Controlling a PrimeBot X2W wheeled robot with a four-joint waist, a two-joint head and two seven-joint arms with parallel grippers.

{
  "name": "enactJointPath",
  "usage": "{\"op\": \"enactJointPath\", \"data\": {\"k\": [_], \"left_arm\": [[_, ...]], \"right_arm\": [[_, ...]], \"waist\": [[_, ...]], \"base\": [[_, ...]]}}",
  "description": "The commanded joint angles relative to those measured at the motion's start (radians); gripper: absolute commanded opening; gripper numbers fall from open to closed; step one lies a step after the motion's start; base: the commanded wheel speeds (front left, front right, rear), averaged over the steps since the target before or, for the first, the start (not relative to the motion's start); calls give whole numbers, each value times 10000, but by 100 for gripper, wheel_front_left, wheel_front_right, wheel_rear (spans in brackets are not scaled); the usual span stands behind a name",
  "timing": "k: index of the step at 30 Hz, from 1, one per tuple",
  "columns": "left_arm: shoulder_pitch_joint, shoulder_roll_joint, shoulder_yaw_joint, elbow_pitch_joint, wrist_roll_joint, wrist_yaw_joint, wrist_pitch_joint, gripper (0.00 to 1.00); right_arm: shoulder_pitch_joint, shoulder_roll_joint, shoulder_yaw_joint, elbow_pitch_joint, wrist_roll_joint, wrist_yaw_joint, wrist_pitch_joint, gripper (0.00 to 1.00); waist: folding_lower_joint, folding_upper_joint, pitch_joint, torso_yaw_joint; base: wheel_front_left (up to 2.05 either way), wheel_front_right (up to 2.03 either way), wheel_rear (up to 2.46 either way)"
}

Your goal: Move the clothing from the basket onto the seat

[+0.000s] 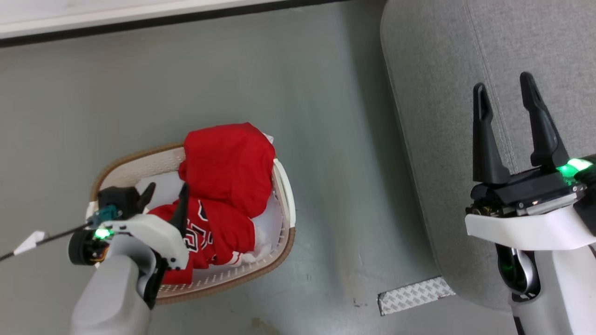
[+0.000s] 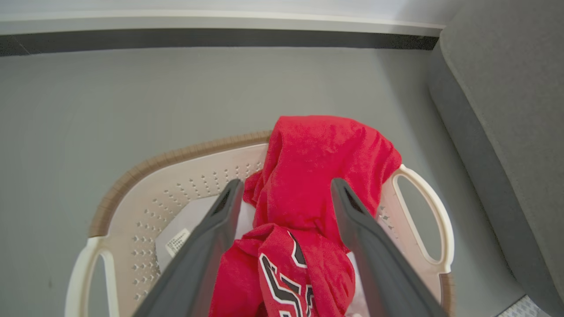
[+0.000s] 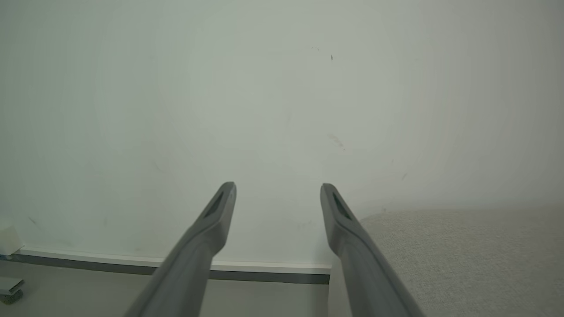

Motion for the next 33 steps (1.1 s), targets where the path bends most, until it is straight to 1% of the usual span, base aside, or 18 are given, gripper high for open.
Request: {"op": "enactJointPath", "data": {"k": [1, 9, 13, 14, 17, 23, 33], "left_arm": [[-334, 158, -285, 373, -436, 23, 343, 100], [-1111, 581, -1540, 1704, -1493, 19, 2579, 100], [-1390, 758, -2058, 2041, -2073, 18, 3302, 100], [-1390, 758, -2058, 2041, -2073, 18, 3302, 100], [-1685, 1072, -2256, 2535, -2189, 20, 3867, 100], [-2217, 1179, -2198, 3557, -2450, 35, 4466, 100], [-2805, 1520, -2594, 4004, -2356, 13, 4899, 100]], "right_arm": [[-225, 34, -36, -127, 64, -21, 7, 100], [-374, 35, -2, -369, 351, -21, 5, 100], [-430, 36, -6, -459, 480, -21, 7, 100], [-430, 36, -6, -459, 480, -21, 7, 100], [-514, 41, 2, -490, 543, -21, 7, 100], [-626, 37, 129, -571, 764, -21, 7, 100], [-809, 39, 184, -745, 997, -21, 5, 100]], "waist": [[-1, 0, 255, -141], [-1, 0, 776, -411], [-1, 0, 1102, -589], [-1, 0, 1102, -589], [-1, 0, 1359, -688], [-1, 0, 1878, -962], [-1, 0, 2648, -1304]], "base": [[0, 0, 0], [0, 0, 0], [0, 0, 0], [0, 0, 0], [0, 0, 0], [0, 0, 0], [0, 0, 0]]}}
